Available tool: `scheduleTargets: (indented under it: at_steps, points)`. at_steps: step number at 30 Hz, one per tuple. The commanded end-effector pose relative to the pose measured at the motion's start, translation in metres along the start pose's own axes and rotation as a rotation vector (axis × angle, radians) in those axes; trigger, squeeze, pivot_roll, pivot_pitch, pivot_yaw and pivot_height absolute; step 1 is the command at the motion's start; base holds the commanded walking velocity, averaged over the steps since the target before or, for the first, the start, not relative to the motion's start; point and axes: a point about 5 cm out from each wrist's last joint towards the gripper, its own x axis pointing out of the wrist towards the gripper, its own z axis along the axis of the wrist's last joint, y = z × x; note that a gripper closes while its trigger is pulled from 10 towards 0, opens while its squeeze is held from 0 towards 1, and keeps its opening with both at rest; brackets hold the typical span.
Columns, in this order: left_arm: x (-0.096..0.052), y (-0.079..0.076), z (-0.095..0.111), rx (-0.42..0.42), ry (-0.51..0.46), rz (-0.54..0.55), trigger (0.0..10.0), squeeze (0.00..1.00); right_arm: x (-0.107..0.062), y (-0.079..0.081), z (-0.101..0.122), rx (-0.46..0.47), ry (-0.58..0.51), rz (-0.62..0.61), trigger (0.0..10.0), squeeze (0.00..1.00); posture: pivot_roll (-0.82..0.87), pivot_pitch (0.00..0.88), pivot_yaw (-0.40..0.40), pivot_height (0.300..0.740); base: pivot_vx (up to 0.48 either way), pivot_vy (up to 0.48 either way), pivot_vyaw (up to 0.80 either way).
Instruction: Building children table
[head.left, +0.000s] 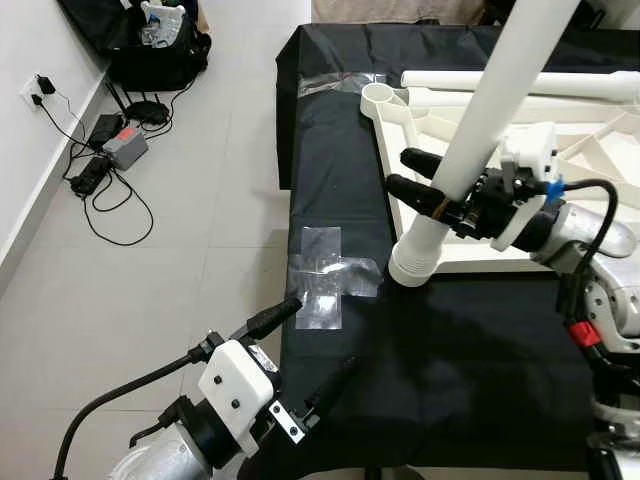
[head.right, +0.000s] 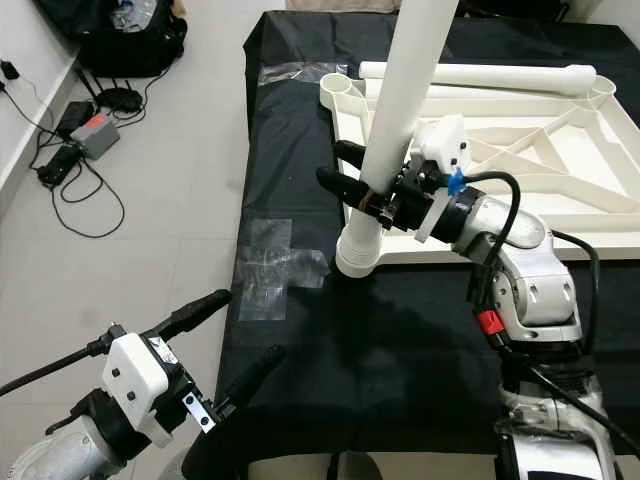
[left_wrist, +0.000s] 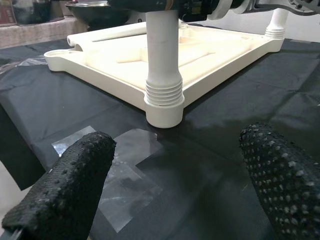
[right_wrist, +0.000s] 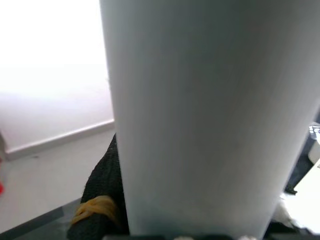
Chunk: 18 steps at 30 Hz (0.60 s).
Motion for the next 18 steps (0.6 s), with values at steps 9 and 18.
scheduleTargets:
  at_steps: [9, 18]
  points:
    - [-0.003, -0.001, -0.005, -0.011, 0.026, -0.009, 10.0, 0.0, -0.007, 0.011, -0.029, 0.079, 0.132, -0.248, 10.0, 0.0, 0.01, 0.327, -0.011, 0.74, 0.0, 0.0, 0.0]
    - [-0.002, 0.0, -0.005, -0.008, 0.025, -0.008, 10.0, 0.0, -0.005, 0.036, -0.036, 0.161, 0.111, -0.418, 10.0, 0.0, 0.01, 0.325, -0.007, 0.74, 0.0, 0.0, 0.0]
